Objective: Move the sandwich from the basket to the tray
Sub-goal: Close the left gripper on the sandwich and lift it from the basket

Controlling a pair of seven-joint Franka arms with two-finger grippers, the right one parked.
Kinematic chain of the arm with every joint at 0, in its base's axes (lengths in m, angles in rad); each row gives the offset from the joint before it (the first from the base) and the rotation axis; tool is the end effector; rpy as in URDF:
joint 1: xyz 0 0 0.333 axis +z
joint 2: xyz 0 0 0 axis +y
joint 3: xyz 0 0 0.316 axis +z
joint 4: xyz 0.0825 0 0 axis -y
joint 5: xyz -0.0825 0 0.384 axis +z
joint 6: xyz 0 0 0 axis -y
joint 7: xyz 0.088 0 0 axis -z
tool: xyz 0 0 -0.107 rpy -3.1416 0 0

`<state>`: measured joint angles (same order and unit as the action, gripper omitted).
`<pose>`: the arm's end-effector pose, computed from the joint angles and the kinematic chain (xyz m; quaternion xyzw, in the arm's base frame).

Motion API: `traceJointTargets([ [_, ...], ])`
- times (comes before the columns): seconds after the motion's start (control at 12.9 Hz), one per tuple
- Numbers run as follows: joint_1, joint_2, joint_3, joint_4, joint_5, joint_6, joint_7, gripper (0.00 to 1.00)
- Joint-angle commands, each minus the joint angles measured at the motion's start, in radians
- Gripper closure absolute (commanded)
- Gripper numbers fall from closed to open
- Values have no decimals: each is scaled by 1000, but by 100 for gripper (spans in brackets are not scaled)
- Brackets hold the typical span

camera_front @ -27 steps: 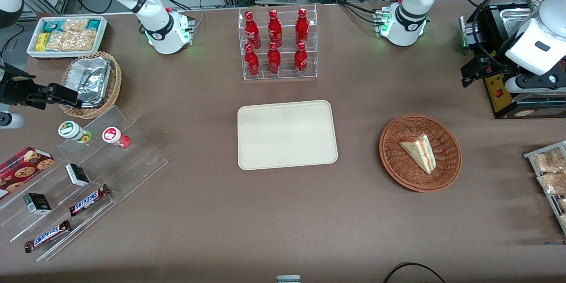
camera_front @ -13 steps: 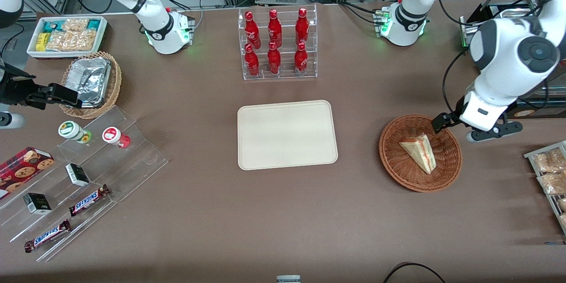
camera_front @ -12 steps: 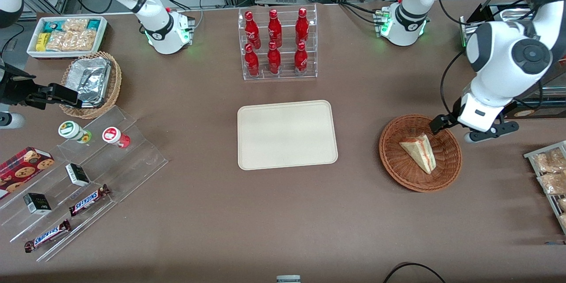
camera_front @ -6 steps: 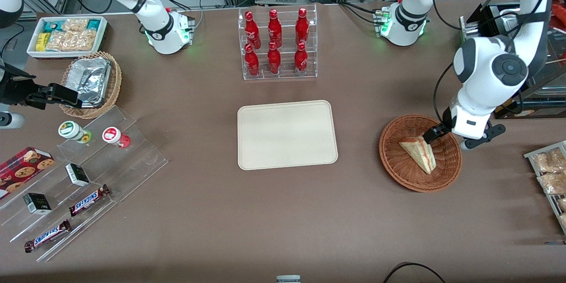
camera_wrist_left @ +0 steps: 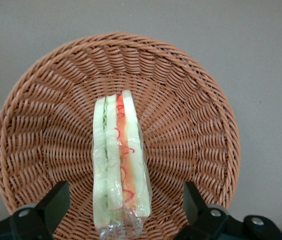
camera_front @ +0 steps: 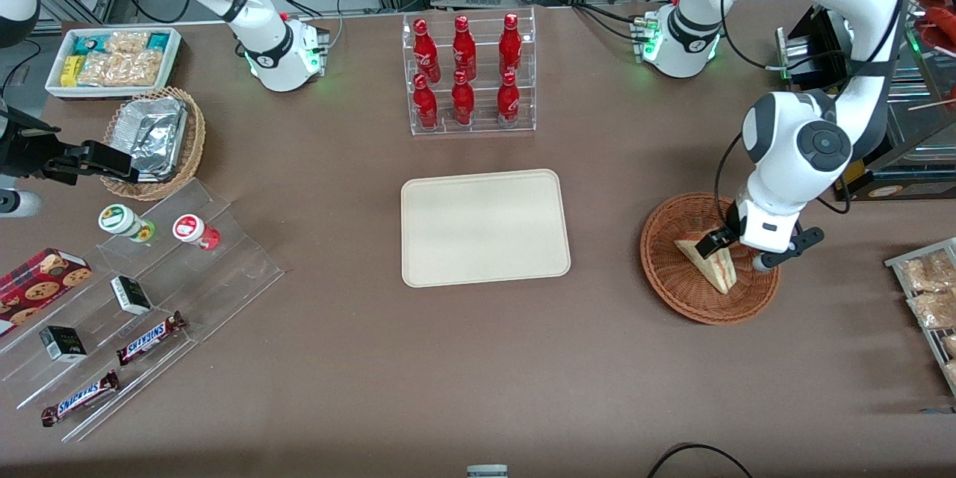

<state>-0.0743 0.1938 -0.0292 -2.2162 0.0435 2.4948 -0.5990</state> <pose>0.5535 -0.0576 0.2975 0.9724 0.2291 0.0437 0.0043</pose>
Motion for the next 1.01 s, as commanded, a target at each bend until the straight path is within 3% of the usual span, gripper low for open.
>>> traceJointTargets([
  [0.0, -4, 13, 0, -7, 1, 15, -19, 0],
  [0.54, -4, 72, 0, -33, 1, 68, -19, 1],
  [0.62, -4, 73, 0, -30, 1, 67, -19, 9],
  [0.7, -4, 72, 2, -27, 1, 67, -19, 34],
  [0.78, -2, 72, 2, -23, -1, 65, -21, 67],
  [0.85, 5, 72, 2, -14, -1, 61, -21, 93],
  [0.93, 7, 70, 2, -2, 1, 58, -15, 100],
])
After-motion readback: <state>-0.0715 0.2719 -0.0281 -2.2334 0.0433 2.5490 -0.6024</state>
